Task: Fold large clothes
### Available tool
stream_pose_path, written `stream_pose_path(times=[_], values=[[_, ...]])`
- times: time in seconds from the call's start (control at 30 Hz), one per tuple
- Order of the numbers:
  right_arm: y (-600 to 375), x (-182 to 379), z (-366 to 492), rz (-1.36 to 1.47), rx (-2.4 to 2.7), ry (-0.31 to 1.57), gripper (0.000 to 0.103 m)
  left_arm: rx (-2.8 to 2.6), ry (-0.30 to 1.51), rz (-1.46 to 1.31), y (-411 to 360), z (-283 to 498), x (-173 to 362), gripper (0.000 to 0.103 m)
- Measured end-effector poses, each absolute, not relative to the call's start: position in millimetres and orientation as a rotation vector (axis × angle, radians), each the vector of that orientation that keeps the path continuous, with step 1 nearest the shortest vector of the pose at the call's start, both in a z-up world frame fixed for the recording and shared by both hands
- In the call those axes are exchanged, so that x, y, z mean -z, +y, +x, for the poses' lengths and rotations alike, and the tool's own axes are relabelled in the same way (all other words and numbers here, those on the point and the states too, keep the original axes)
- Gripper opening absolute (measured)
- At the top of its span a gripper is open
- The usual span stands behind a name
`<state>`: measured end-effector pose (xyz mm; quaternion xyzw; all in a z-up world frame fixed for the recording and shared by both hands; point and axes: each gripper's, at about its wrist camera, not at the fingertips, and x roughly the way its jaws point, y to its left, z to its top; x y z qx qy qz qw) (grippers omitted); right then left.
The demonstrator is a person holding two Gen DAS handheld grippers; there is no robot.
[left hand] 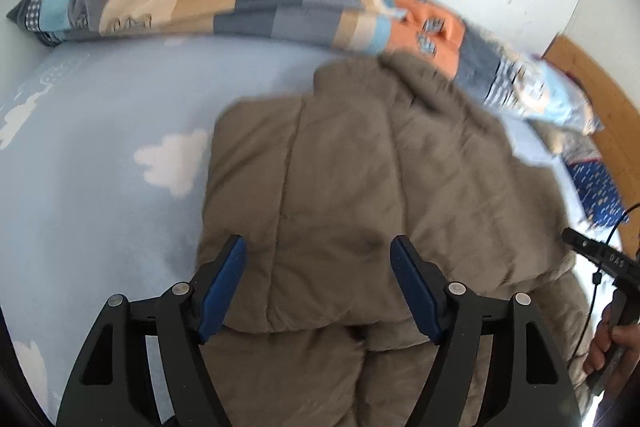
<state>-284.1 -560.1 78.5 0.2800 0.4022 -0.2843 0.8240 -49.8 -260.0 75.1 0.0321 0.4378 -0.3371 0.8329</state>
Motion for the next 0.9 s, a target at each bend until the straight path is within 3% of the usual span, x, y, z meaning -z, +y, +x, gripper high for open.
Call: stream_pose_path(times=[0.23, 0.63, 0.9], values=[[-543, -125, -282, 0.49, 0.602, 0.712, 0.047, 0.782, 0.809, 0.043, -268, -66, -102, 0.074], [-537, -68, -253, 0.512, 0.51, 0.881, 0.047, 0.757, 0.967, 0.168, -296, -71, -49, 0.075], [-531, -88, -260, 0.539, 0.493, 0.842, 0.047, 0.787, 0.924, 0.129, -285, -80, -83, 0.075]])
